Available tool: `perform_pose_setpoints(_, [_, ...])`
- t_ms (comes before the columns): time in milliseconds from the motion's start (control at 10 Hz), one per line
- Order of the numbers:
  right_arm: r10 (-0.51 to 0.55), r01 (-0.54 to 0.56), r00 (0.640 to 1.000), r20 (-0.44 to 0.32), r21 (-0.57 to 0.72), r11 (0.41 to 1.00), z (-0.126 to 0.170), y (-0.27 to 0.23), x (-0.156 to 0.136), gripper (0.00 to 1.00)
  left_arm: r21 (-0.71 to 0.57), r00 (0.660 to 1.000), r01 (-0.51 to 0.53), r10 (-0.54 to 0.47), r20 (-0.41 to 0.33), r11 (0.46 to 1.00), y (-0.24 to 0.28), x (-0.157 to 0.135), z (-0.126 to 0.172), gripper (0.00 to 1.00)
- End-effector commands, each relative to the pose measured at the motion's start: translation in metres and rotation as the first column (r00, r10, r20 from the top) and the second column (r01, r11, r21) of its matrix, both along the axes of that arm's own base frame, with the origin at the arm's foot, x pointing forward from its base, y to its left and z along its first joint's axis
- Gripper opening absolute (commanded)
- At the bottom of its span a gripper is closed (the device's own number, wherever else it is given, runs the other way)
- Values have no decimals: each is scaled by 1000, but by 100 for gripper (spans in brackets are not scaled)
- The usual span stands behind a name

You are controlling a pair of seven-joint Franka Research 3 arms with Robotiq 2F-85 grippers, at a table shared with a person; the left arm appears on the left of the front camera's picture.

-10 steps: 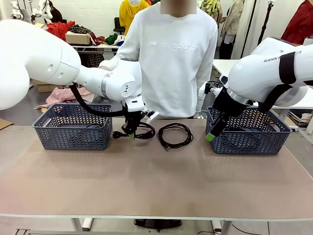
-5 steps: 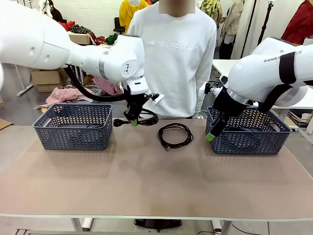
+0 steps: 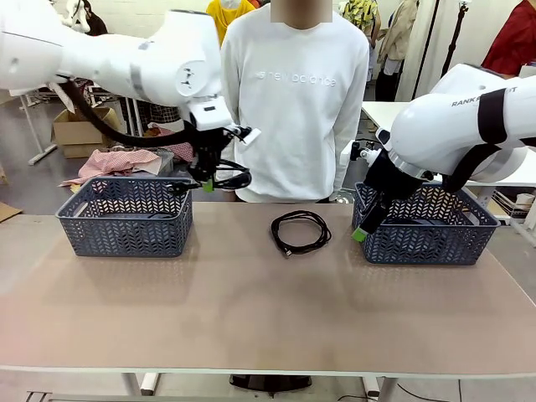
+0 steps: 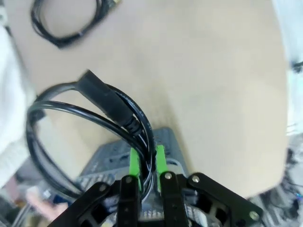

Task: Organize the cables according to human instructions.
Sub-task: Pick up a bundle of cables and place it in the basket indicated by the human.

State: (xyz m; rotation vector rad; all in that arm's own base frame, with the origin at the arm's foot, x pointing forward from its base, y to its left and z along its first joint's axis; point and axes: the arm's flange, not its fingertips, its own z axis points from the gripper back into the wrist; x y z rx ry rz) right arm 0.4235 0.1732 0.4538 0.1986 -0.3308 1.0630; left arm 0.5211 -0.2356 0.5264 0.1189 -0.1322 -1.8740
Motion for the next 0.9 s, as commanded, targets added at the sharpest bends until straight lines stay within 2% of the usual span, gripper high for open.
perform_pose_setpoints(0, [-8, 8, 1000, 0, 2, 1000, 0, 0, -1, 100, -52, 999, -27, 29, 40, 998, 39, -19, -1, 0])
perform_pose_setpoints(200, [-8, 8, 1000, 0, 2, 1000, 0, 0, -1, 100, -85, 997, -59, 63, 53, 995, 73, -22, 3, 0])
perform_pose_setpoints(500, [-8, 8, 1000, 0, 2, 1000, 0, 0, -1, 100, -100, 997, -44, 50, 51, 994, 101, -11, -3, 0])
perform_pose_setpoints(600, [-8, 8, 1000, 0, 2, 1000, 0, 0, -1, 100, -115, 995, -74, 80, 52, 991, 107, -9, -5, 0])
perform_pose_setpoints(700, [-8, 8, 1000, 0, 2, 1000, 0, 0, -1, 100, -61, 996, -80, 83, 42, 995, 96, -10, 1, 0])
perform_pose_setpoints(800, [-8, 8, 1000, 0, 2, 1000, 0, 0, -1, 100, -61, 996, -80, 83, 42, 995, 96, -10, 1, 0])
